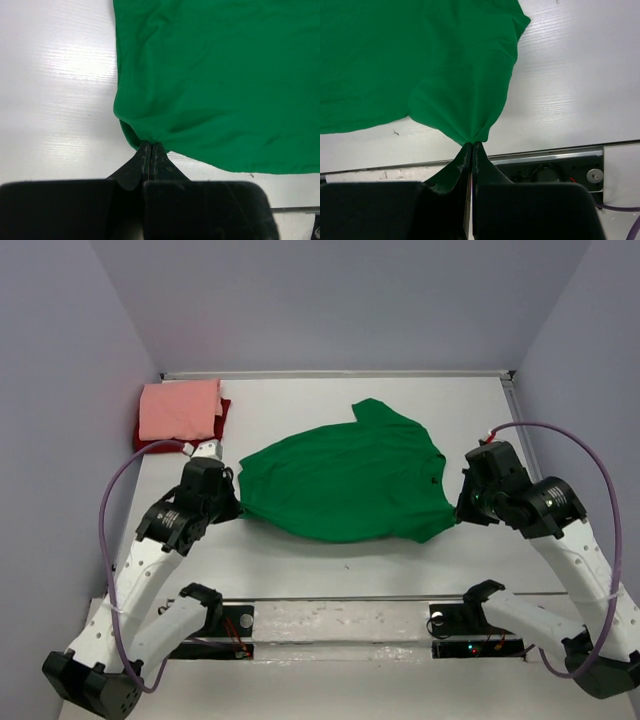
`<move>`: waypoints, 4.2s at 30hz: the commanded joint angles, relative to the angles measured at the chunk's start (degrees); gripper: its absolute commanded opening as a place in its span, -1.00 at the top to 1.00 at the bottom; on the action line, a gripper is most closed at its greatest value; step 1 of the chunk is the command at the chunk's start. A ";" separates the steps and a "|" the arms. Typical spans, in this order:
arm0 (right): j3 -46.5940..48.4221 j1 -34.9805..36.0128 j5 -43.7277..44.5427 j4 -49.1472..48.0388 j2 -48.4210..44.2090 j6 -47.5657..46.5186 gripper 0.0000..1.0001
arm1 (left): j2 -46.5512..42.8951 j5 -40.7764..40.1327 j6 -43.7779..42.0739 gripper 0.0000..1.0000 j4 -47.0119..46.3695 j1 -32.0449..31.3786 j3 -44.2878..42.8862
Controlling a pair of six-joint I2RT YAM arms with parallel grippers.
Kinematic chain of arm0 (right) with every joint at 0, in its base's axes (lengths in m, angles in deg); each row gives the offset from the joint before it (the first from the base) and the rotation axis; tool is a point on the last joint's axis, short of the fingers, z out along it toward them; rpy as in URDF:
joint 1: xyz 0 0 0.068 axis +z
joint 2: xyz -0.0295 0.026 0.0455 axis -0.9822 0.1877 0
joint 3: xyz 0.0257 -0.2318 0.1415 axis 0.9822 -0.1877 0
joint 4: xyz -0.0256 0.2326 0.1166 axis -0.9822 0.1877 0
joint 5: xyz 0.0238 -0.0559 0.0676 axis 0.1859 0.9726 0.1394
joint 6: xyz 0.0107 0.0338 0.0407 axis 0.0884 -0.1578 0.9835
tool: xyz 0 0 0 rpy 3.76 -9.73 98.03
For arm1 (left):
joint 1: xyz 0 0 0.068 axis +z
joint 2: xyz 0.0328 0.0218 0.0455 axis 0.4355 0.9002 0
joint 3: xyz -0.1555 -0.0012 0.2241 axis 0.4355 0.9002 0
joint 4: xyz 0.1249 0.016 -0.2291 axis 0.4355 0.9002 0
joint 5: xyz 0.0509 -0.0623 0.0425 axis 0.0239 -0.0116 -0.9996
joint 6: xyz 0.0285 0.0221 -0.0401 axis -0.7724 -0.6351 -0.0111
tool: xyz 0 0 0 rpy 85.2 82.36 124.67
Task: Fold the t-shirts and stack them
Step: Fold the flattened tshirt in 1/3 of the way
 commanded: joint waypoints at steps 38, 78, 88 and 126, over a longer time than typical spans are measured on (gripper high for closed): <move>10.50 -11.84 15.08 -11.80 24.46 -4.04 1.00 | 11.75 -5.54 5.41 1.00 -2.49 -0.17 -5.74; 6.54 -23.88 5.24 -20.59 29.55 -14.24 1.00 | 20.88 -4.49 5.76 1.00 -6.62 5.10 -4.32; 13.13 -23.88 3.04 -18.75 35.88 -15.21 1.00 | 27.38 -3.43 4.27 1.00 -8.64 5.54 -6.87; 19.37 -21.51 0.75 -15.32 44.23 -17.58 0.29 | 34.68 0.87 1.63 0.00 -11.54 6.42 -10.74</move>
